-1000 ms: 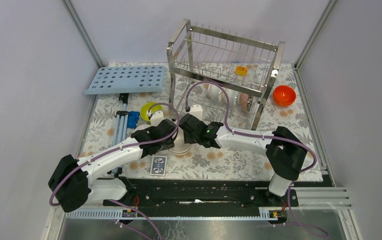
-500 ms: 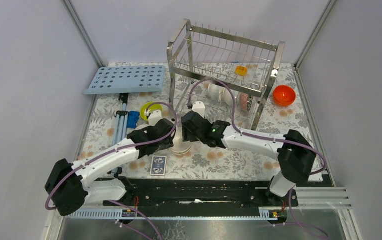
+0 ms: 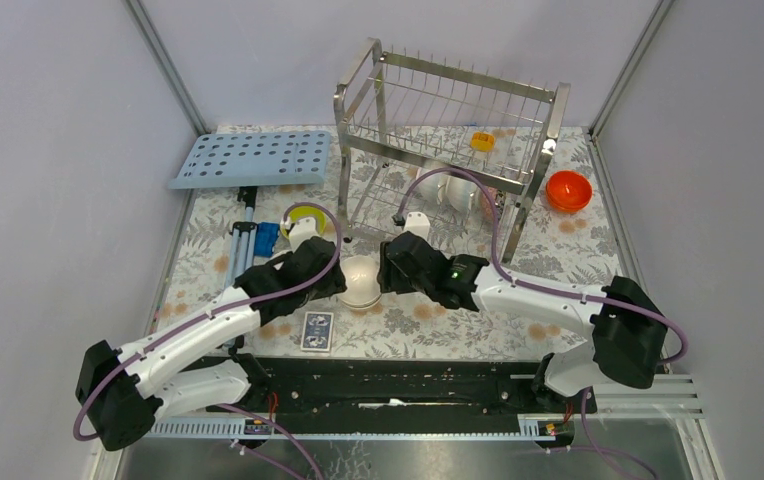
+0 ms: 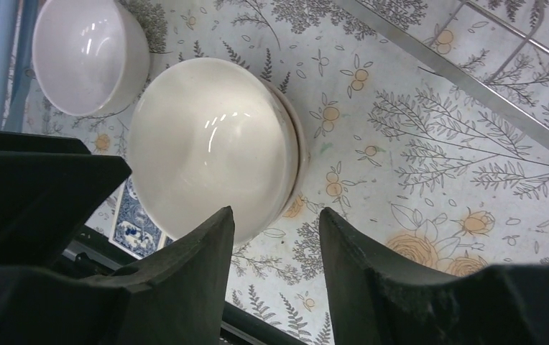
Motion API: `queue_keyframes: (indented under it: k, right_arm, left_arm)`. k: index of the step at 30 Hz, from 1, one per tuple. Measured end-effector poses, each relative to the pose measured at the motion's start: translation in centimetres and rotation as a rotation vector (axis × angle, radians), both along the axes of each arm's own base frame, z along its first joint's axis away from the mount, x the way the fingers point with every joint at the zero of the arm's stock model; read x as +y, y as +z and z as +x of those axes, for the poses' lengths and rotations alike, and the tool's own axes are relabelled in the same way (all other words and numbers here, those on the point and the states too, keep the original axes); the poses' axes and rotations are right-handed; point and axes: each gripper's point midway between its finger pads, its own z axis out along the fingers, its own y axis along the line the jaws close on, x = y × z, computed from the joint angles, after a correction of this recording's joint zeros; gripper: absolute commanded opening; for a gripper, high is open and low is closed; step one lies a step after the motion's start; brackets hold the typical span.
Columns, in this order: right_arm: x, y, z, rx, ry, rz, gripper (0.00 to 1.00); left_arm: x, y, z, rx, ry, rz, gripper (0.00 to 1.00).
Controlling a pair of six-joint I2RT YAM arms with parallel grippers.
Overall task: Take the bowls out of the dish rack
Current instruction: Place the bowl with the bowl.
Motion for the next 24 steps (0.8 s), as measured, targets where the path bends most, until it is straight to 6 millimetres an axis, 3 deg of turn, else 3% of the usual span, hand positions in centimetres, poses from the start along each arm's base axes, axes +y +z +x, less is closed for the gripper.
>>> queue_keyframes:
  k: [11, 24]
  right_arm:
    - [0.4, -0.5, 0.6, 0.006, -0.017, 0.013, 0.35]
    - [0.3, -2.2, 0.7, 0.029, -0.023, -0.018, 0.29]
  left_arm:
    - [0.2, -0.8, -0.6, 0.019, -0.012, 0.006, 0.54]
    - [0.2, -0.9, -0.7, 0.02, -0.014, 0.003, 0.54]
